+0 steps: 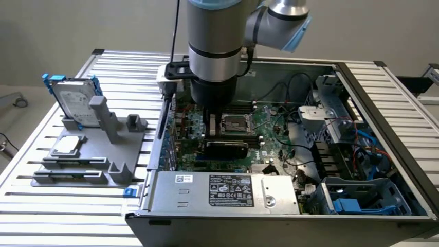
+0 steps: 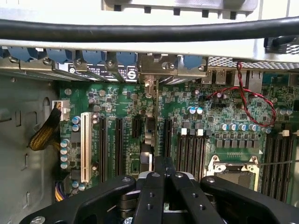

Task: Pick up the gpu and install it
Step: 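Press down on the gpu until it lock into place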

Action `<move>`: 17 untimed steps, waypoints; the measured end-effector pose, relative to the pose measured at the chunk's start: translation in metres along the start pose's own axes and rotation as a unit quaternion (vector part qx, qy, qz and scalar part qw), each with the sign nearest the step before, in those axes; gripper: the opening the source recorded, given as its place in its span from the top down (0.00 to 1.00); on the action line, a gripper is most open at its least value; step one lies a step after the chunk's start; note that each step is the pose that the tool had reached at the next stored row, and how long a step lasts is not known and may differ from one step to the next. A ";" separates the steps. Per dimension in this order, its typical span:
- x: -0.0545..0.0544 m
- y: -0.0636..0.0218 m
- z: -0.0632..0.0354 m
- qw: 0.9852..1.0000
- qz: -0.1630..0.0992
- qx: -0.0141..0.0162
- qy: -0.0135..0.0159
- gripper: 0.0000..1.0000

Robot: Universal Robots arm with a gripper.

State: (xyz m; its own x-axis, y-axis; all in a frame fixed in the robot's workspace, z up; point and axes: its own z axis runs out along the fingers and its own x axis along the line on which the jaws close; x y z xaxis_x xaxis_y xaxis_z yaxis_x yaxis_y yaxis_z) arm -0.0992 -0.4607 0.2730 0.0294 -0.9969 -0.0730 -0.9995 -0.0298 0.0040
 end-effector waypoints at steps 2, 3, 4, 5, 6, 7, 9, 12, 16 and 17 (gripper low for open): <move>0.000 0.0000 0.0004 1.000 -0.001 0.000 0.001 0.89; 0.000 0.0000 0.0006 1.000 -0.001 0.000 0.002 0.89; 0.000 0.0000 0.0010 1.000 -0.001 0.000 0.002 0.89; 0.000 0.0000 0.0014 1.000 -0.001 0.000 0.003 0.89; 0.000 0.0000 0.0020 1.000 -0.001 0.000 0.003 0.89; 0.000 0.0000 0.0026 1.000 -0.002 0.000 0.004 0.89; 0.000 0.0000 0.0037 1.000 -0.002 0.000 0.004 0.89; 0.000 0.0000 0.0055 1.000 -0.002 0.000 0.005 0.89; 0.000 0.0001 0.0076 1.000 -0.002 0.000 0.005 0.89; 0.000 0.0001 0.0078 1.000 -0.002 0.000 0.005 0.89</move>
State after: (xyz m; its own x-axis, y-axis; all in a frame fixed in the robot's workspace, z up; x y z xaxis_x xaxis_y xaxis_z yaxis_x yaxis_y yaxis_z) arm -0.0993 -0.4606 0.2652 0.0333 -0.9975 -0.0630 -0.9994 -0.0336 0.0047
